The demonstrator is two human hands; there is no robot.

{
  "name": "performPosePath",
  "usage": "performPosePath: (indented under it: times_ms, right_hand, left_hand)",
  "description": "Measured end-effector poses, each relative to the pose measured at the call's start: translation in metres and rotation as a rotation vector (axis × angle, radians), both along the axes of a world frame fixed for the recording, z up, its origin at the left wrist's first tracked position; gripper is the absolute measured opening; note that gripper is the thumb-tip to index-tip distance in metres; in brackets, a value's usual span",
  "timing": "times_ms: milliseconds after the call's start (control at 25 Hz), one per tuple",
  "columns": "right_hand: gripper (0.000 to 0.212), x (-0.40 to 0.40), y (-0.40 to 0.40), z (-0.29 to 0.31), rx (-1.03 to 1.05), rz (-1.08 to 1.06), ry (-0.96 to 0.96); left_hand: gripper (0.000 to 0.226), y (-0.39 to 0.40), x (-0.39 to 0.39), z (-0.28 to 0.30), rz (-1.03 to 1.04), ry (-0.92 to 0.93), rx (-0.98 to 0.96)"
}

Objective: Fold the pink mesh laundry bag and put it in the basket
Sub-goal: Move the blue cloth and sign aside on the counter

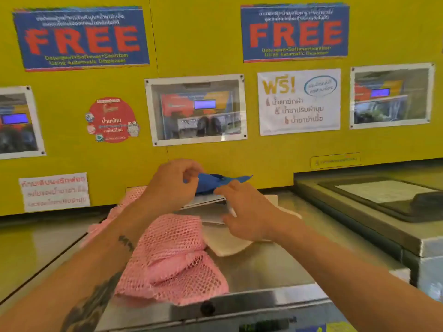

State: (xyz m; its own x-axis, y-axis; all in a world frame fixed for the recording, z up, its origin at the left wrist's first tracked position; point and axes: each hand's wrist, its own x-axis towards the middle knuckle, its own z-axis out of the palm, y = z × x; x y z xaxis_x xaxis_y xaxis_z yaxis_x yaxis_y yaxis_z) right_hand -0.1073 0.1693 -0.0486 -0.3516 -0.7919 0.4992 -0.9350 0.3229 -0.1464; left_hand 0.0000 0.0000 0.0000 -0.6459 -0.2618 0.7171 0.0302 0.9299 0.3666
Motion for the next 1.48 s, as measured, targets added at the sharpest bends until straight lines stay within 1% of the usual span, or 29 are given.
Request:
performPosePath:
  times_ms: [80,120,160,200,240,320,400,440,520,560,600,680,720,760,840,920,960,1000,1040,1080,1120,1160,1200,1240,1280,1320,1400,1440,1480]
  right_hand:
    - [0.053,-0.014,-0.024,0.003,0.078,-0.038,0.231]
    - [0.046,-0.017,-0.033,0.002,0.082,-0.057,0.350]
    - [0.040,-0.021,-0.041,0.003,0.115,-0.056,0.426]
    - [0.035,-0.026,-0.046,0.007,0.124,-0.064,0.482]
    - [0.033,-0.031,-0.049,0.010,0.132,-0.065,0.526]
    - [0.032,-0.046,-0.049,0.018,0.116,-0.036,0.572]
    - [0.031,-0.055,-0.041,0.024,0.134,0.016,0.587]
    - [0.028,-0.062,-0.033,0.027,0.131,0.028,0.594]
    - [0.019,-0.078,-0.011,0.032,0.086,-0.007,0.598]
    - [0.017,-0.088,0.003,0.034,0.060,-0.065,0.565]
    - [0.016,-0.099,0.017,0.035,0.026,-0.133,0.505]
    - [0.012,-0.115,0.041,0.038,-0.081,-0.297,0.333]
    - [0.008,-0.121,0.049,0.039,-0.117,-0.380,0.265]
    - [0.007,-0.125,0.055,0.038,-0.117,-0.450,0.198]
    - [0.012,-0.126,0.061,0.032,-0.084,-0.536,0.095]
    - [0.013,-0.129,0.067,0.024,-0.082,-0.611,0.005]
    - [0.010,-0.133,0.072,0.022,-0.105,-0.652,-0.054]
    - [0.006,-0.137,0.077,0.019,-0.130,-0.697,-0.128]
    - [0.008,-0.142,0.081,0.017,-0.154,-0.735,-0.211]
    - [0.017,-0.146,0.084,0.014,-0.173,-0.766,-0.303]
    - [0.024,-0.149,0.086,0.012,-0.192,-0.778,-0.387]
    - [0.030,-0.154,0.086,0.008,-0.206,-0.779,-0.451]
    - [0.034,-0.157,0.085,0.006,-0.210,-0.773,-0.497]
    - [0.037,-0.162,0.084,0.003,-0.216,-0.763,-0.531]
    - [0.039,-0.165,0.083,0.002,-0.242,-0.755,-0.568]
    - [0.041,-0.166,0.084,0.004,-0.304,-0.741,-0.626]
    - [0.045,-0.164,0.090,0.011,-0.489,-0.646,-0.815]
    - [0.051,-0.160,0.095,0.015,-0.561,-0.544,-0.906]
    - [0.061,-0.156,0.100,0.018,-0.598,-0.418,-0.984]
  left_hand:
    - [0.040,-0.022,-0.028,0.009,0.093,-0.210,-0.120]
    - [0.051,-0.036,-0.038,0.011,0.128,-0.354,-0.136]
    - [0.060,-0.046,-0.045,0.013,0.153,-0.496,-0.108]
    - [0.066,-0.057,-0.053,0.013,0.159,-0.589,-0.084]
    - [0.070,-0.063,-0.058,0.013,0.165,-0.645,-0.072]
    - [0.072,-0.074,-0.068,0.013,0.168,-0.694,-0.123]
    - [0.065,-0.081,-0.075,0.018,0.174,-0.741,-0.138]
    - [0.054,-0.084,-0.078,0.020,0.172,-0.791,-0.180]
    - [0.018,-0.089,-0.087,0.026,0.185,-0.808,-0.294]
    - [0.010,-0.089,-0.093,0.029,0.186,-0.758,-0.298]
    - [0.010,-0.087,-0.100,0.032,0.155,-0.676,-0.231]
    - [0.015,-0.077,-0.115,0.040,0.048,-0.503,-0.032]
    - [0.014,-0.069,-0.123,0.044,0.003,-0.466,0.024]
    - [0.014,-0.060,-0.130,0.046,-0.027,-0.473,0.062]
    - [0.012,-0.050,-0.148,0.045,-0.054,-0.536,0.113]
    - [0.014,-0.047,-0.161,0.043,-0.001,-0.527,0.218]
    - [0.016,-0.047,-0.164,0.042,0.021,-0.501,0.264]
    - [0.018,-0.046,-0.164,0.039,0.028,-0.485,0.297]
    - [0.017,-0.044,-0.162,0.034,0.018,-0.503,0.302]
    - [0.013,-0.041,-0.161,0.027,-0.017,-0.570,0.277]
    - [0.012,-0.034,-0.158,0.019,-0.058,-0.706,0.210]
    - [0.034,-0.026,-0.157,0.012,-0.094,-0.887,0.124]
    - [0.068,-0.016,-0.155,0.005,-0.115,-1.064,0.049]
    - [0.096,-0.005,-0.154,0.000,-0.127,-1.229,0.015]
    - [0.113,0.006,-0.156,-0.005,-0.115,-1.329,-0.058]
    - [0.119,0.016,-0.157,-0.008,-0.096,-1.373,-0.153]
    - [0.118,0.033,-0.156,-0.012,-0.012,-1.375,-0.344]
    - [0.117,0.037,-0.155,-0.013,0.008,-1.358,-0.378]
    - [0.117,0.035,-0.158,-0.015,0.020,-1.336,-0.375]
